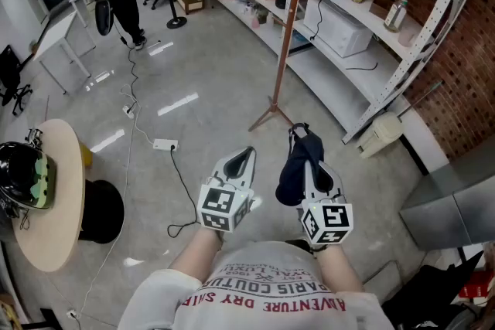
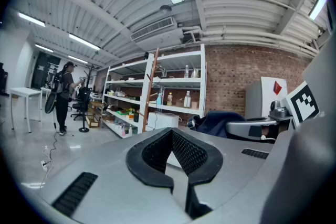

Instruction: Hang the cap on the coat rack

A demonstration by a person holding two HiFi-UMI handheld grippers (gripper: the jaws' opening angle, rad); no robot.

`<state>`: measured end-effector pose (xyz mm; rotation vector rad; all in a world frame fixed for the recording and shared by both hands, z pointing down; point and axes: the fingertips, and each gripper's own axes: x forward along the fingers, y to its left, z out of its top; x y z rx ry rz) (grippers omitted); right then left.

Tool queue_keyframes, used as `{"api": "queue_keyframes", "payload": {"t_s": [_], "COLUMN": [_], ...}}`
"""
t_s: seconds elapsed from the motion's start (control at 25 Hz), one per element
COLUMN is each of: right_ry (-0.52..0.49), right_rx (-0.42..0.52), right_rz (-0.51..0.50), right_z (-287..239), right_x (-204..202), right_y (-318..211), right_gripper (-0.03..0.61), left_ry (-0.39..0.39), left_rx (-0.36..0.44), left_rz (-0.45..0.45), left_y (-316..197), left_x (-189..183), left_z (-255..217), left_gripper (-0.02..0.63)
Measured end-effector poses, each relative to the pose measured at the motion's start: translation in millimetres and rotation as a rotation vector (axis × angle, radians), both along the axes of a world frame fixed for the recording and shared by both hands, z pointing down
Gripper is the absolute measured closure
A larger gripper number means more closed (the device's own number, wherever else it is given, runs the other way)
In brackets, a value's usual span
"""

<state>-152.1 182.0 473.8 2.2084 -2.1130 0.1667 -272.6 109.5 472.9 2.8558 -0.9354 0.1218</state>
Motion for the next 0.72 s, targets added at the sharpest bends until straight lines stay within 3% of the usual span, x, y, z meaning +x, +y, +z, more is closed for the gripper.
{"api": "queue_keyframes", "payload": {"t_s": [0.44,0.72], "right_ry": [0.003,-0.036], "right_rx": [0.011,0.004], "right_rz": [-0.009,-0.001], "right_z": [-9,-6], "right_x": [-9,-10], "right_y": [-8,-13], "right_gripper": [0.555,0.555], "left_ry": [0.088,0.075], "left_rx": [-0.024,-0.026], "left_rz": [-0.014,0.012], "left_y": [-13,-13], "left_x": [-15,-12], "left_z": [-12,-7], "left_gripper": [0.609,0.609]}}
